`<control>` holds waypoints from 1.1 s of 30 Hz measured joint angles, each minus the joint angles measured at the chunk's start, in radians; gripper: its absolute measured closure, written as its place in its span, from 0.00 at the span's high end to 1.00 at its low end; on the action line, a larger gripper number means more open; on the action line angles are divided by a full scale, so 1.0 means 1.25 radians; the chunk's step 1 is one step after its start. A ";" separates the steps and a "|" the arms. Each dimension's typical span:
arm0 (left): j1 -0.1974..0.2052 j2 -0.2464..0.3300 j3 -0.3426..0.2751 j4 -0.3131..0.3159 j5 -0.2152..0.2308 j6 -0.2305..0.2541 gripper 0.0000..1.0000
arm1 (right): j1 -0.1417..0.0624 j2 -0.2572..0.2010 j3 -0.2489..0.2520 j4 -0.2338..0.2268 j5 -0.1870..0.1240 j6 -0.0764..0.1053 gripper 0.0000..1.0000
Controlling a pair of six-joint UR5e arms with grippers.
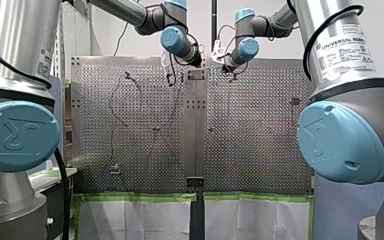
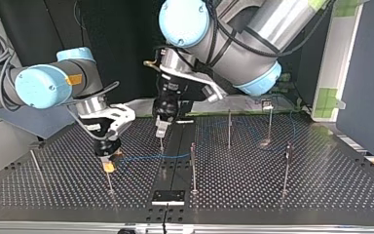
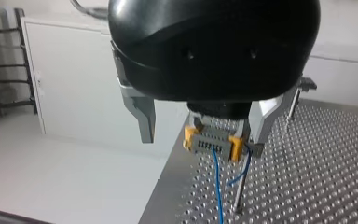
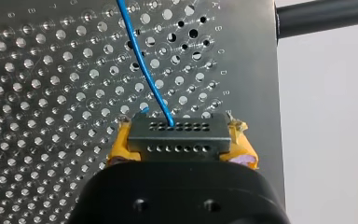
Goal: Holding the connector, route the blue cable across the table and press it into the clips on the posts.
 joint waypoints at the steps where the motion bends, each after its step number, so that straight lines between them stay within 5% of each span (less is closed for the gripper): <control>1: 0.000 -0.007 0.007 0.000 -0.004 0.001 1.00 | 0.000 0.000 0.000 0.000 0.000 0.000 0.00; 15: 0.013 -0.122 0.112 -0.006 -0.067 0.024 1.00 | 0.000 0.000 0.000 -0.002 -0.002 -0.001 0.00; 33: 0.045 -0.205 0.203 0.009 -0.092 0.013 1.00 | -0.001 0.001 0.000 -0.002 -0.006 0.000 0.00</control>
